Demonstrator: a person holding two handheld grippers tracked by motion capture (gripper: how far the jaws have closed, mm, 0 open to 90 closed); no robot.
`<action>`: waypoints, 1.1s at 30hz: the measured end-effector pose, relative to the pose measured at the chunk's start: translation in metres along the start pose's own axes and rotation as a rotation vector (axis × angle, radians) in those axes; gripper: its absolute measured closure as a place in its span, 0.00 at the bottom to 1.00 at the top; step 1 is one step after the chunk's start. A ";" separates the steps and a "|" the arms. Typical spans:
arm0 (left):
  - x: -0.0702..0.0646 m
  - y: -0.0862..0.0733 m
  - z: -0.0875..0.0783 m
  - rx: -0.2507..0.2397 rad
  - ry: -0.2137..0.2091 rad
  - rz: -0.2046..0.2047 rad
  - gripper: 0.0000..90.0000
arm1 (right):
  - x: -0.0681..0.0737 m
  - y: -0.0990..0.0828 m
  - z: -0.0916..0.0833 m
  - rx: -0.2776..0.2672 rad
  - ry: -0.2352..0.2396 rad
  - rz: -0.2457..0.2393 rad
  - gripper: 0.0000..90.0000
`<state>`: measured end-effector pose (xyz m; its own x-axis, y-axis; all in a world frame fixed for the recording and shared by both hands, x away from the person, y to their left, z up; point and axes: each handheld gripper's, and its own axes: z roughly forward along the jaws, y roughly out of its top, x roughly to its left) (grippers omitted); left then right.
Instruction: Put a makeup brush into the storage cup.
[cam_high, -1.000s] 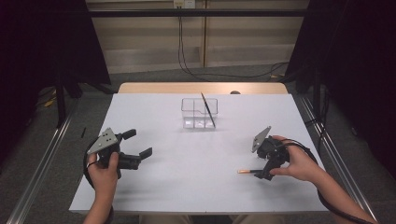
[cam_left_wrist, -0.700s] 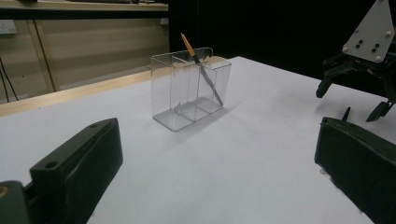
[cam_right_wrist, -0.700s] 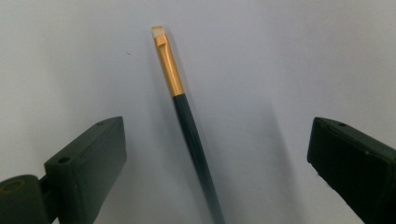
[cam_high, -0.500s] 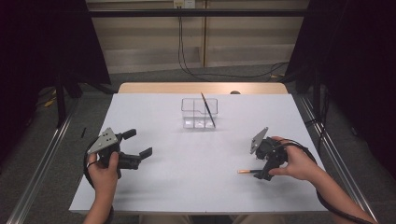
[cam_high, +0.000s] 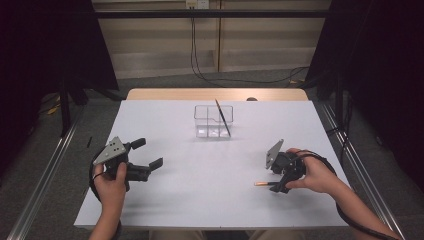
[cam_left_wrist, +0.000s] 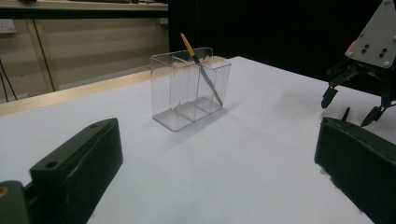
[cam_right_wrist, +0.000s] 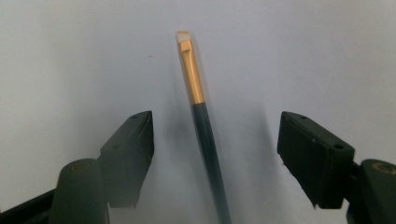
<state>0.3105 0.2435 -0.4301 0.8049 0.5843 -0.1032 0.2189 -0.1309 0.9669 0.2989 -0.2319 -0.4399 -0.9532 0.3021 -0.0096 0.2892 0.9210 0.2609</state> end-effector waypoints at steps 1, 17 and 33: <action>0.000 0.000 0.000 0.000 0.000 -0.002 0.01 | 0.000 0.001 0.000 0.002 0.002 -0.007 0.31; 0.000 0.000 0.000 0.001 0.000 -0.001 0.01 | 0.004 0.013 0.007 0.014 0.026 -0.039 0.42; 0.000 0.000 0.000 0.003 -0.002 -0.001 0.01 | 0.005 0.018 0.014 0.030 0.057 -0.024 0.55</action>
<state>0.3105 0.2429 -0.4302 0.8058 0.5829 -0.1043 0.2211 -0.1328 0.9662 0.3003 -0.2106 -0.4485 -0.9630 0.2665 0.0395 0.2683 0.9351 0.2317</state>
